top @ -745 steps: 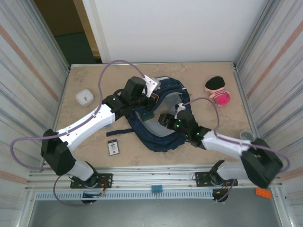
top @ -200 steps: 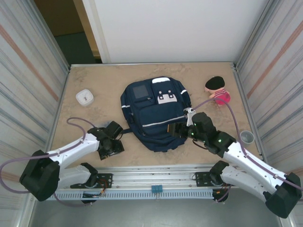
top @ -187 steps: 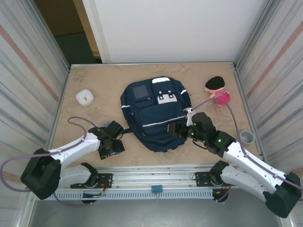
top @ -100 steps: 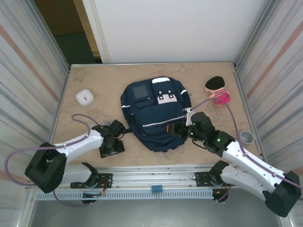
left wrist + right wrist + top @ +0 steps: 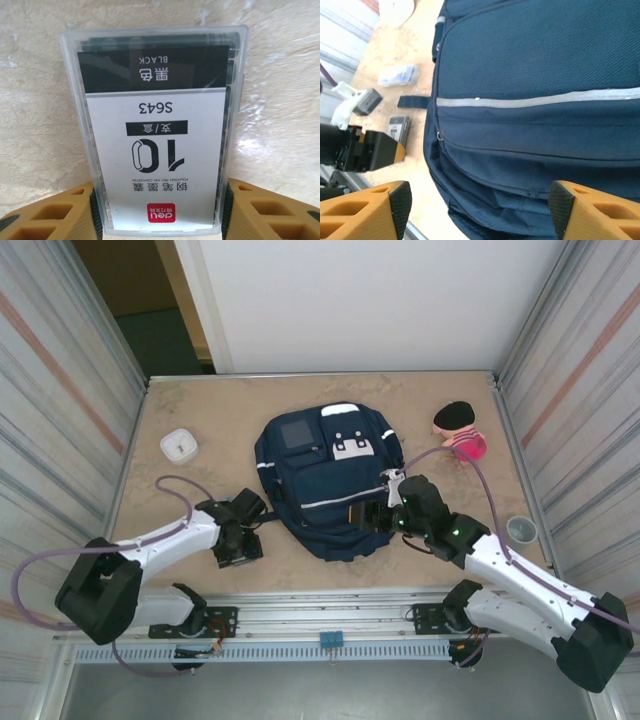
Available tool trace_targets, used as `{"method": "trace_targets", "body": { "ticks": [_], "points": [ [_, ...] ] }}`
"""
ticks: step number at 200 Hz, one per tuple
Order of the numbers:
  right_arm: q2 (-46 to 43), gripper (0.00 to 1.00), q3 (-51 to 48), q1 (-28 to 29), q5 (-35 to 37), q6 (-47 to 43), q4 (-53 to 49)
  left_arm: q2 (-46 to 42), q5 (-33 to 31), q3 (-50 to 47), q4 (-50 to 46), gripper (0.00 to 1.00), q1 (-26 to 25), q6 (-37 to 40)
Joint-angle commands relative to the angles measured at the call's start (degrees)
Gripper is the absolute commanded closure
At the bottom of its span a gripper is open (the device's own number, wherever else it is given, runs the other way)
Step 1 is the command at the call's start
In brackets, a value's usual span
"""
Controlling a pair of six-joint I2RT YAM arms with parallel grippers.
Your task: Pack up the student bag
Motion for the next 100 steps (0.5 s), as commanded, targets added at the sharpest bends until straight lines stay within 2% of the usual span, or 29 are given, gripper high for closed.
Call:
{"method": "trace_targets", "body": {
  "ticks": [1, 37, 54, 86, 100],
  "points": [
    [2.7, 0.26, 3.1, 0.4, -5.3, -2.1, 2.3, -4.0, -0.2, 1.1, -0.2, 0.50, -0.7, -1.0],
    [10.3, 0.28, 7.7, -0.2, -13.9, -4.6, 0.9, -7.5, -1.6, 2.3, 6.1, 0.51, -6.5, 6.3],
    [12.6, 0.27, 9.2, -1.8, -16.3, -4.4, 0.3, -8.3, -1.8, 2.1, 13.0, 0.52, -9.5, 10.8],
    [17.0, 0.27, 12.5, -7.6, -29.5, -4.0, -1.6, -8.6, -0.9, 0.8, 26.5, 0.53, -13.1, 22.1],
    [19.1, 0.28, 14.0, -8.6, -33.1, -4.7, -3.3, -8.3, 1.1, 0.1, 32.1, 0.53, -13.5, 27.8]
  ]
}}
